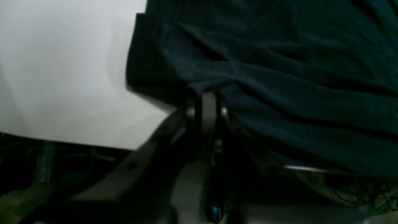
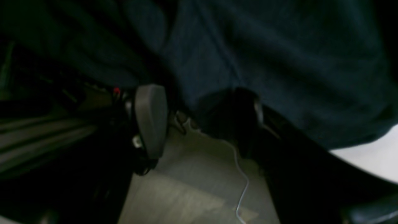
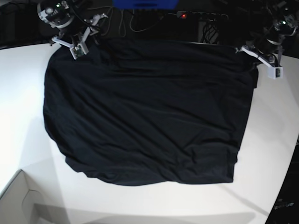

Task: Layout the t-shirt on the table in an organized manner, then fold the t-shirt properly
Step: 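Hold the shirt edge with both grippers and stretch it taut, then drag the held shirt edge with both grippers across the table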

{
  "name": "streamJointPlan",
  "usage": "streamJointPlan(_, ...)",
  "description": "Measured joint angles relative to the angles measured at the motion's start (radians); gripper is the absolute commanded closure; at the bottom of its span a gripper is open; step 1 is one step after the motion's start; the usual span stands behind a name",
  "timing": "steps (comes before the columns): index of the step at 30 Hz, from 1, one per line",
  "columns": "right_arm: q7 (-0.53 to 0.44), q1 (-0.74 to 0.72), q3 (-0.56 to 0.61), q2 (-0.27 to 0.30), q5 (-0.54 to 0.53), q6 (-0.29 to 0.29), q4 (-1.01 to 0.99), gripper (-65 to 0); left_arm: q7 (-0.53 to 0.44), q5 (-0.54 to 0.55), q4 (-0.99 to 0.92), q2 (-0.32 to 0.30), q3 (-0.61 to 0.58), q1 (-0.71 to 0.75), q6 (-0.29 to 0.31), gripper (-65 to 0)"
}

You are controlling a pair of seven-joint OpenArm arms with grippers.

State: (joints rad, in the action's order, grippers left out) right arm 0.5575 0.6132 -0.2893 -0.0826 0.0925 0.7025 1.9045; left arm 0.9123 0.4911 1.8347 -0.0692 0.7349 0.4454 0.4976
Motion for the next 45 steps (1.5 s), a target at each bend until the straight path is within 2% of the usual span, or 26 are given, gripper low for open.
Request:
streamJointPlan(2,0.002,-0.003,0.0,0.0,0.0,0.0,-0.009,-32.9,0.0,-0.001,0.0,0.0,0.0,0.0,0.0,-0.2)
streamJointPlan(5,-0.001,-0.017,-0.002,0.002,0.0,0.0,-0.015,-25.6,0.0,0.0,0.001,0.0,0.0,0.0,0.0,-0.2)
streamJointPlan(11,-0.001,-0.019,-0.005,0.002,0.0,0.0,-0.016,-2.2,0.0,0.0,0.005,0.0,0.0,0.0,0.0,-0.1)
streamJointPlan(12,-0.001,-0.019,-0.006,0.002,0.0,0.0,-0.015,0.0,0.003,-0.002,0.014,0.0,0.0,0.0,0.0,-0.1)
streamJointPlan(24,-0.002,-0.014,-0.01,0.008,-0.003,0.0,0.096,0.0,0.006,0.008,0.13,0.003,0.023,0.004,0.0,-0.1)
streamJointPlan(27,-0.001,-0.014,-0.021,0.008,-0.004,0.0,0.096,0.0,0.071,0.01,0.135,0.006,0.077,-0.016,0.001,-0.1)
streamJointPlan(31,-0.005,-0.022,-0.038,0.008,-0.011,0.001,0.097,0.0,0.142,0.117,0.135,0.003,0.156,-0.071,0.004,-0.1)
streamJointPlan(35,-0.004,-0.051,-0.057,0.008,-0.019,0.0,0.104,0.0,0.231,0.124,0.135,0.004,0.211,-0.11,0.004,-0.1)
streamJointPlan(45,-0.005,-0.112,-0.06,0.014,-0.019,0.001,0.108,0.0,0.251,0.121,0.13,0.005,0.213,-0.226,0.004,-0.1)
